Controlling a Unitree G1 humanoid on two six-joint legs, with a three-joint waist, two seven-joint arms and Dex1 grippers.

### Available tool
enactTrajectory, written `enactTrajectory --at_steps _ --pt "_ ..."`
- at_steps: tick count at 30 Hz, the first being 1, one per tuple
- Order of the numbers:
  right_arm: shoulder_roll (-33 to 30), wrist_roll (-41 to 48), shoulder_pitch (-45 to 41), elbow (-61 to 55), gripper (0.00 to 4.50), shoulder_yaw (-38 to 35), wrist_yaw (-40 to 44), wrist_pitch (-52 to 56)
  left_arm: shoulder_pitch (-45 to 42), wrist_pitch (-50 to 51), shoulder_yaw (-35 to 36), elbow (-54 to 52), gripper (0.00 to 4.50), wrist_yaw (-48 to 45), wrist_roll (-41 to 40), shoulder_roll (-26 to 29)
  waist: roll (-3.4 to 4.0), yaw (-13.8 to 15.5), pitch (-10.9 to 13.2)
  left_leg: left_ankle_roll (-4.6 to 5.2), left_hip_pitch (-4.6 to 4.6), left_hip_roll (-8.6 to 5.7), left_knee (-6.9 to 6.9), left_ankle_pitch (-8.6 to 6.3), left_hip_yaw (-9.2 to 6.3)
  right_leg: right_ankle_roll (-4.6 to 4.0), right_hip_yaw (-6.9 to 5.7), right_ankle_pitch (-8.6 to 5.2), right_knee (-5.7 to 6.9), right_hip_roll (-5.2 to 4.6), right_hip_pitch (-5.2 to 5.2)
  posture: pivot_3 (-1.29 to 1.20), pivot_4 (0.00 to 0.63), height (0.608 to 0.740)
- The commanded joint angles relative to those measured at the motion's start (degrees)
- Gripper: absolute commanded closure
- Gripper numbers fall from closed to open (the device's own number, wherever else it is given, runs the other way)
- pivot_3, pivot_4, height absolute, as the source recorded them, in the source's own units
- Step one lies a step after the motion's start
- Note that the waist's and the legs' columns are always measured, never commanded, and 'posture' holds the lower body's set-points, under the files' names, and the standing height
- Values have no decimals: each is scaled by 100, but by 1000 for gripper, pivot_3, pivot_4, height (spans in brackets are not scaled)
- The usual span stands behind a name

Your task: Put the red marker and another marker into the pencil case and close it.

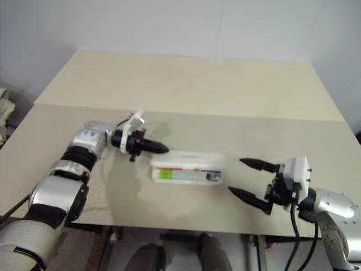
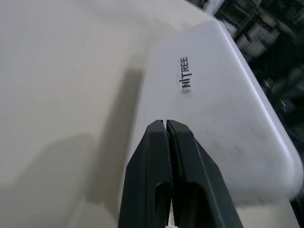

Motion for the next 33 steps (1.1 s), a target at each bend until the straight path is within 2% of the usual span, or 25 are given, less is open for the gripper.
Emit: enactTrajectory --at_steps 1,6,15,26,33 --pt "24 90 49 89 0 -229 207 -279 159 222 -366 -734 4423 -643 -473 193 0 -11 0 0 0 0 3 0 1 0 3 0 -2 0 -1 0 150 740" --pt "6 86 71 95 0 -189 187 -304 500 588 -765 -1347 4423 -643 -616 327 0 -13 0 1 17 -1 4 1 12 -1 26 0 5 10 3 0 150 740" --pt "-3 92 109 129 0 -211 242 -343 461 965 -837 -1016 4423 -425 -30 164 0 -5 0 4 16 -6 8 3 10 -1 30 -1 4 18 4 0 150 740" --pt "-138 297 482 580 0 -903 864 -537 531 922 -865 -977 4423 -453 225 97 1 -2 -2 6 25 -8 10 4 11 2 35 1 4 17 14 0 150 740" --pt "-236 227 396 792 0 -1010 949 -594 551 932 -1000 -897 4423 -457 439 48 12 -6 -11 12 28 -10 10 8 12 -1 40 -1 4 17 26 0 150 740"
